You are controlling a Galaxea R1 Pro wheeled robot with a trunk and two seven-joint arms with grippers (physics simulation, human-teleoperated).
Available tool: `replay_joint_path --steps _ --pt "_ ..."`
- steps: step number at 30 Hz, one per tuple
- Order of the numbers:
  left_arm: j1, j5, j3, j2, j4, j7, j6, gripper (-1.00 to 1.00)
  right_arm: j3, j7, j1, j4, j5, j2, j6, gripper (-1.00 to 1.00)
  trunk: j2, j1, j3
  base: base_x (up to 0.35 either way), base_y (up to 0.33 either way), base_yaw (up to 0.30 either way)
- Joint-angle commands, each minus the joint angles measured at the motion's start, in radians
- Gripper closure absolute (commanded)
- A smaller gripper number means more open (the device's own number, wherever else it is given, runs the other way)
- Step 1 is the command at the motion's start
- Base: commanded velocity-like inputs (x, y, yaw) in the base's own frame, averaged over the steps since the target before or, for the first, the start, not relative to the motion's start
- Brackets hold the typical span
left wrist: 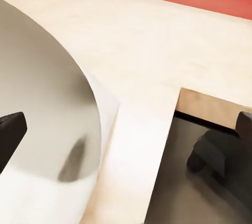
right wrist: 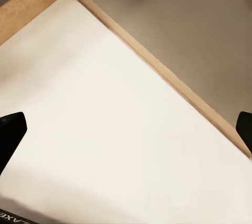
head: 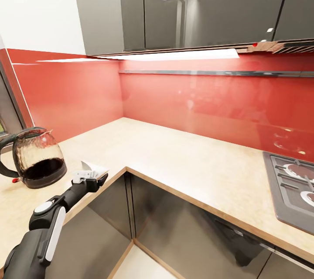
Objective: Set up a coffee station on the kitchen countertop: keep the coffee maker on the countertop, move the bottle of coffee from the kitchen shelf to the counter next to the coffee maker, place a paper coffee filter on top of the coffee maker, put the saucer next to the coffee maker with the coffee cup on the saucer, and place the electric kettle next to the coffee maker.
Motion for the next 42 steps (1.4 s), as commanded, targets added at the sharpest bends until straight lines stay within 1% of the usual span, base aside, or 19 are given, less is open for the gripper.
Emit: replay_joint_path --steps 1,22,26,42 --pt "-0.001 0.002 0.002 0.000 -0.001 -0.005 0.008 -1.00 0.002 -0.002 -0.001 0.000 0.009 -0.001 -0.004 -1.00 -0.001 0.000 -0.001 0.120 0.000 0.000" --pt "-0.001 0.002 0.001 0.000 -0.001 -0.005 0.007 -1.00 0.002 -0.002 -0.001 0.000 0.009 -0.001 -0.004 -1.00 -0.001 0.000 -0.001 0.050 0.000 0.000" --pt "-0.001 0.002 -0.009 0.000 -0.001 -0.005 0.007 -1.00 0.002 -0.002 -0.001 0.000 0.009 -0.001 -0.004 -1.00 -0.001 0.000 -0.001 0.007 0.000 0.000" --pt "-0.001 0.002 -0.023 0.000 -0.001 -0.006 0.008 -1.00 0.002 -0.002 -0.001 0.000 0.009 -0.001 -0.004 -1.00 -0.001 0.000 -0.001 0.000 0.000 0.000"
